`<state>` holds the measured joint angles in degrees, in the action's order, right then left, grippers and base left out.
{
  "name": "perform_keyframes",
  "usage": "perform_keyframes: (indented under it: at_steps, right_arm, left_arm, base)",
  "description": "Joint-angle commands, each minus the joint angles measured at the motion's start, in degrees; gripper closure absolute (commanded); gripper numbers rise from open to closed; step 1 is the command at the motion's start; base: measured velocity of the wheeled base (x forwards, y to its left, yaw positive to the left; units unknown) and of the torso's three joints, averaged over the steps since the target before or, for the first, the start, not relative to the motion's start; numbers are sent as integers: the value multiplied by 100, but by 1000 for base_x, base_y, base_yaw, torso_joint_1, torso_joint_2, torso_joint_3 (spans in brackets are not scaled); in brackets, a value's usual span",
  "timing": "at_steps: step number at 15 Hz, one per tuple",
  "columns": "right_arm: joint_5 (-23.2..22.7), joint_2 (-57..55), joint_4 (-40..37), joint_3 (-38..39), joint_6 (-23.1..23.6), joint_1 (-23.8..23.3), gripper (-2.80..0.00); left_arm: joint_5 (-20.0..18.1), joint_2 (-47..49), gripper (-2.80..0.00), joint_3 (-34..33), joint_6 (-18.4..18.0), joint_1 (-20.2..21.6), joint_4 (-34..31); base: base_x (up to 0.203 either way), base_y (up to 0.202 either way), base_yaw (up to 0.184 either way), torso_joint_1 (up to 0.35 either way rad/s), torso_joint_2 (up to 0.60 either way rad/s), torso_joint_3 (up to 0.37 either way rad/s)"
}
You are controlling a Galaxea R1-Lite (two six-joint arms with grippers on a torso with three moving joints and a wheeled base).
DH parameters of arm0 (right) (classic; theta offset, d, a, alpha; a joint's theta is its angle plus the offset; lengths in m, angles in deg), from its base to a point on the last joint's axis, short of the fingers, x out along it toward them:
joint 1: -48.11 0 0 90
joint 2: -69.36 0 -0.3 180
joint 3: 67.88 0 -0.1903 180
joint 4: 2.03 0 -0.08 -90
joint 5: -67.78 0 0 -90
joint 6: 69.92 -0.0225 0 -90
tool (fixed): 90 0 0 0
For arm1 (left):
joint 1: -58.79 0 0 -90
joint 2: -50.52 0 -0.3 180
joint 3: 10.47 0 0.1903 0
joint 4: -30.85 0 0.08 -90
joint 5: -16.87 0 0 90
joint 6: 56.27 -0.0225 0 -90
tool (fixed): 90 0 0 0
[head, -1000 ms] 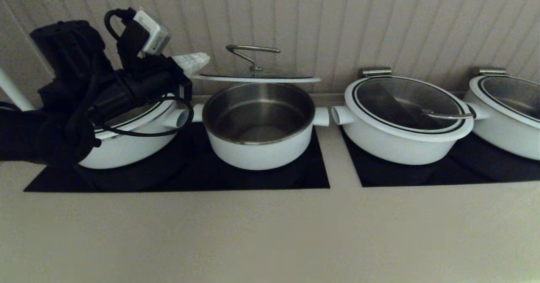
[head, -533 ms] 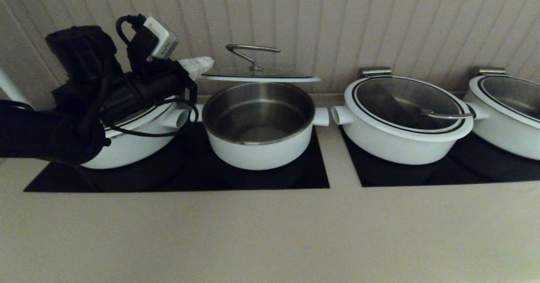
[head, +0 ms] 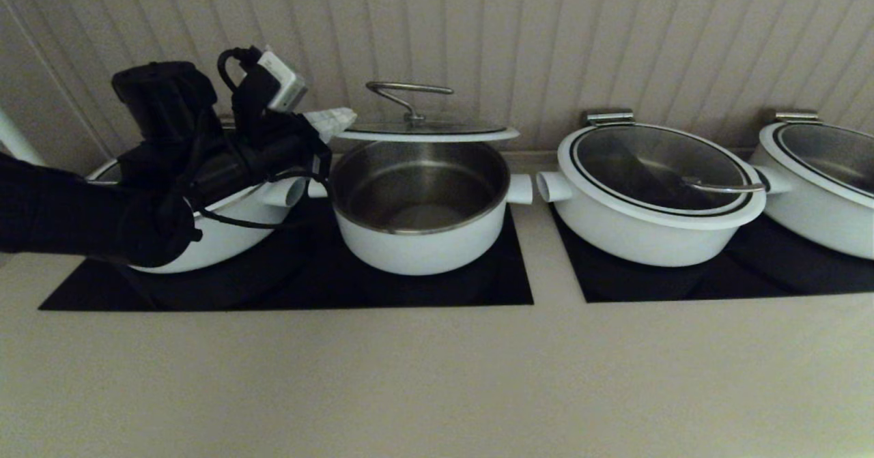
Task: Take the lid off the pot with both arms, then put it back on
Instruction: Close the pot lid
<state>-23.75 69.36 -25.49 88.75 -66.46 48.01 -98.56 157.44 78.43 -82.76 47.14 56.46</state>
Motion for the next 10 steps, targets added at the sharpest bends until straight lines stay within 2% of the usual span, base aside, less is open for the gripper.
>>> perform_keyframes:
  at_steps: [1,10]
  right_arm:
    - [-5,-9,1,0,6,1,0]
    - [-5,-7,1,0,6,1,0]
  left_arm:
    - [-15,66,0,-50,-31,-3,24]
    - [-17,-47,0,-637,-39,4,345]
  base:
    - [0,0,0,0,0,0]
    - [0,0,0,0,0,0]
